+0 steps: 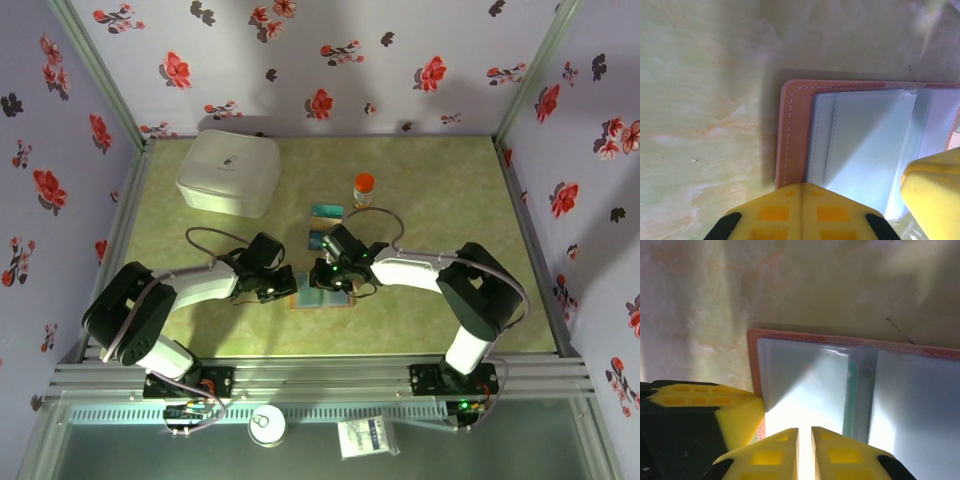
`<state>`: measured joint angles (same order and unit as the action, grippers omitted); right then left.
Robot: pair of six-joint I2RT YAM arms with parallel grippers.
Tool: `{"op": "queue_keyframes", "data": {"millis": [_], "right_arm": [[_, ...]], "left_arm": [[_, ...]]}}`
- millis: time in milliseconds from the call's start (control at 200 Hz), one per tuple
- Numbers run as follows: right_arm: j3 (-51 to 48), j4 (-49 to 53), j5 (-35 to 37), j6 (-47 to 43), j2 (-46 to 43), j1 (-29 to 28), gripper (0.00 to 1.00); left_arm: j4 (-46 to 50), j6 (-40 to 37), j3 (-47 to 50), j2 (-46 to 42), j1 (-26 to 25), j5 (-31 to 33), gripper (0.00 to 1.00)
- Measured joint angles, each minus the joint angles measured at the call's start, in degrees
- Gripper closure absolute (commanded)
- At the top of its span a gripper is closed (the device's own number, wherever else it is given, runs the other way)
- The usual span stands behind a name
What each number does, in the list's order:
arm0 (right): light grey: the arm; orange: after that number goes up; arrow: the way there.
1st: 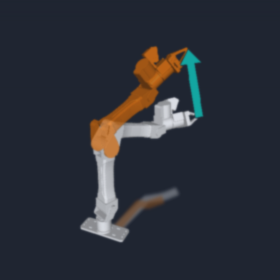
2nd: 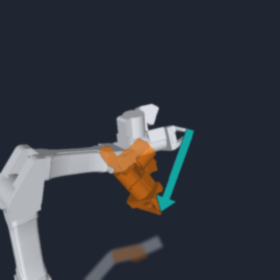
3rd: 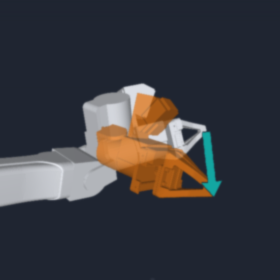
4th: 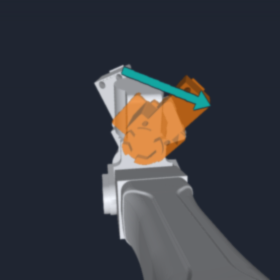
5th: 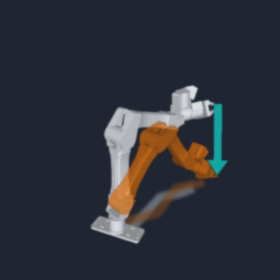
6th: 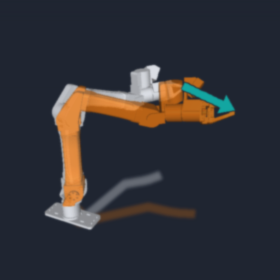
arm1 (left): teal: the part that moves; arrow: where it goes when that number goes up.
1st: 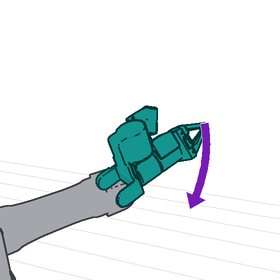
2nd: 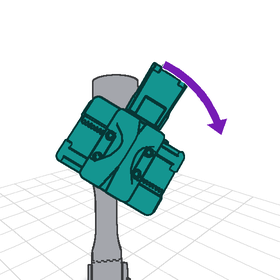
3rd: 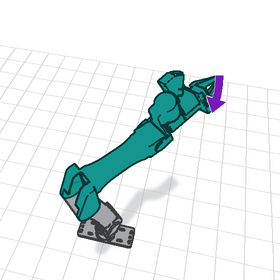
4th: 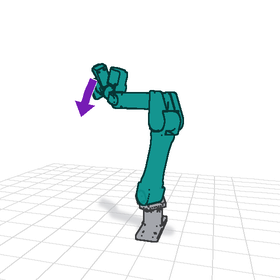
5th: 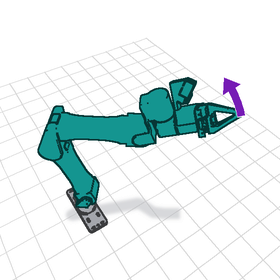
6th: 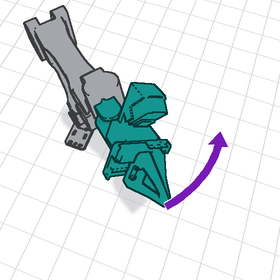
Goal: Take the credit cards out of the card holder
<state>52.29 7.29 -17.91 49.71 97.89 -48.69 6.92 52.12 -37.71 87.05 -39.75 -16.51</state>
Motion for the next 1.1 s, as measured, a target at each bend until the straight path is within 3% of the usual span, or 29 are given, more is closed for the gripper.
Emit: {"op": "queue_keyframes", "data": {"millis": [895,1100], "right_arm": [[-4.11,0.37,2.43,-0.17,-1.46,1.95,0.86],[-4.46,0.2,2.23,-0.17,-3.06,1.95,0.81]], "left_arm": [[1.07,-0.02,-0.07,0.0,0.35,0.0,0.94],[1.31,-0.02,-0.15,0.0,0.35,0.0,0.94]]}}
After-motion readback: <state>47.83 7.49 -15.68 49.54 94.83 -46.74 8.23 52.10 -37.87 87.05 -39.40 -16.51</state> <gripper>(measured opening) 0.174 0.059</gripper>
